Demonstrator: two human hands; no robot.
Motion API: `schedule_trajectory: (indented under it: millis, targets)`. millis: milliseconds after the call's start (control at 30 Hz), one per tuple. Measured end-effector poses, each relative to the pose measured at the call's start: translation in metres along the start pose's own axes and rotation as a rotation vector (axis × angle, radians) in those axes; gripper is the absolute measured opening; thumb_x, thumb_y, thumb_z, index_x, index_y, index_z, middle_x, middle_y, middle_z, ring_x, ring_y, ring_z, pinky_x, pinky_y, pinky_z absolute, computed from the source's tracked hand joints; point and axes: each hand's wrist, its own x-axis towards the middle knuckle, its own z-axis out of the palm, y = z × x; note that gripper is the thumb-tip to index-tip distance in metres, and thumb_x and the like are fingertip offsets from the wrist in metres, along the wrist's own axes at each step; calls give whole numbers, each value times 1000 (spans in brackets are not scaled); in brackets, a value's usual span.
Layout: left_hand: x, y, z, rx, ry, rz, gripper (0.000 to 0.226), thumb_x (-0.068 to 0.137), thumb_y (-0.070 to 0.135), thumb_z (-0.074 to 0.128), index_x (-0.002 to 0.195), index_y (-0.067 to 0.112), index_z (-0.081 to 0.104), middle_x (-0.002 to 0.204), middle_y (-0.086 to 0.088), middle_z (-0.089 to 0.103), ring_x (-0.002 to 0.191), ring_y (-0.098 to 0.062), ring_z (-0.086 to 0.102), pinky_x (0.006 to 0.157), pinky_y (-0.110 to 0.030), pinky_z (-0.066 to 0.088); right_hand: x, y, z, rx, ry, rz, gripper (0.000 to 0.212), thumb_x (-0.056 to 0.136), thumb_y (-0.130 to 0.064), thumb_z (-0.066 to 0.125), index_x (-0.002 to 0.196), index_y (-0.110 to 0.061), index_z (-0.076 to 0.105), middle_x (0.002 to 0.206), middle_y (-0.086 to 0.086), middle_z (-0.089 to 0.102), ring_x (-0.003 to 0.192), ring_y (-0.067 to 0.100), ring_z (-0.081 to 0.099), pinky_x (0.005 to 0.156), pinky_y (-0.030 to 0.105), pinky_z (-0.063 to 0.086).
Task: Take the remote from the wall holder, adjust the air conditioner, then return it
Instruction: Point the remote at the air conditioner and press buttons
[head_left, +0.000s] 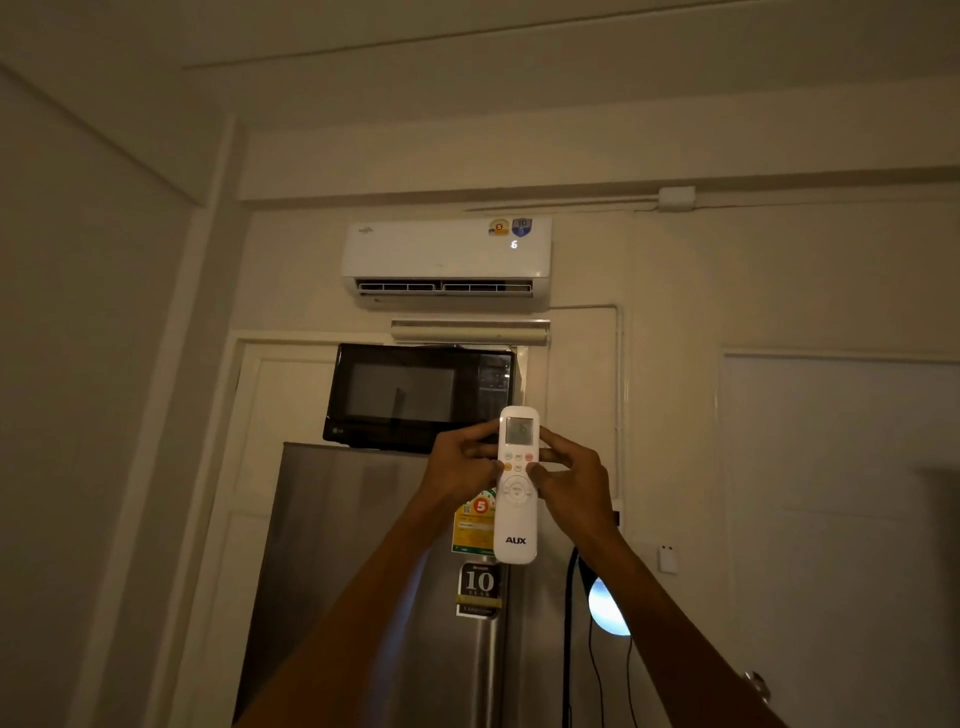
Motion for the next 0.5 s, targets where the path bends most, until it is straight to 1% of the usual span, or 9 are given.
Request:
schedule_trajectory:
  millis: [67, 167, 233, 300, 433, 500]
  targets:
    - [-1, -1, -2, -6, -2, -3, 57, 79, -9, 63, 130, 13, 54, 115, -16, 69, 74, -2, 67, 53, -13, 55, -1, 0, 3, -6, 7, 5, 46, 84, -12, 65, 128, -17, 54, 119, 13, 67, 97, 17, 62, 81, 38, 58]
    - [-2, -2, -5, -23, -16, -11, 57, 79, -8, 64, 130, 15, 54, 114, -16, 69, 70, -2, 69, 54, -14, 55, -2, 1, 6, -1, 15, 19, 47, 83, -14, 66, 129, -19, 53, 120, 14, 66, 101, 26, 66, 83, 49, 58]
    - [-1, -2, -6, -33, -22, -6, 56, 79, -9, 63, 129, 14, 55, 112, -16, 70, 66, 0, 70, 53, -13, 55, -1, 1, 7, -6, 20, 25, 48, 83, -14, 66, 129, -19, 53, 121, 14, 66, 103, 29, 66, 84, 52, 57]
    - [0, -2, -6, -31, -30, 0, 55, 79, -11, 62, 129, 14, 55, 113, -17, 70, 67, 0, 70, 53, -13, 55, -1, 1, 7, -6, 31, 29, 48, 83, -13, 66, 129, -18, 54, 122, 14, 65, 104, 29, 66, 85, 53, 56]
    - [1, -2, -4, -23, -33, 9, 56, 80, -10, 63, 130, 13, 54, 116, -17, 68, 74, -2, 67, 53, -12, 54, -1, 1, 5, -1, 37, 26, 47, 83, -13, 66, 128, -18, 54, 121, 14, 66, 103, 29, 66, 84, 53, 57]
    - [1, -1, -3, -20, -31, 9, 56, 80, -11, 62, 130, 13, 54, 116, -17, 68, 74, -1, 67, 52, -11, 53, 0, 0, 5, -3, 33, 22, 47, 83, -14, 66, 128, -18, 54, 122, 14, 66, 103, 29, 66, 84, 52, 57]
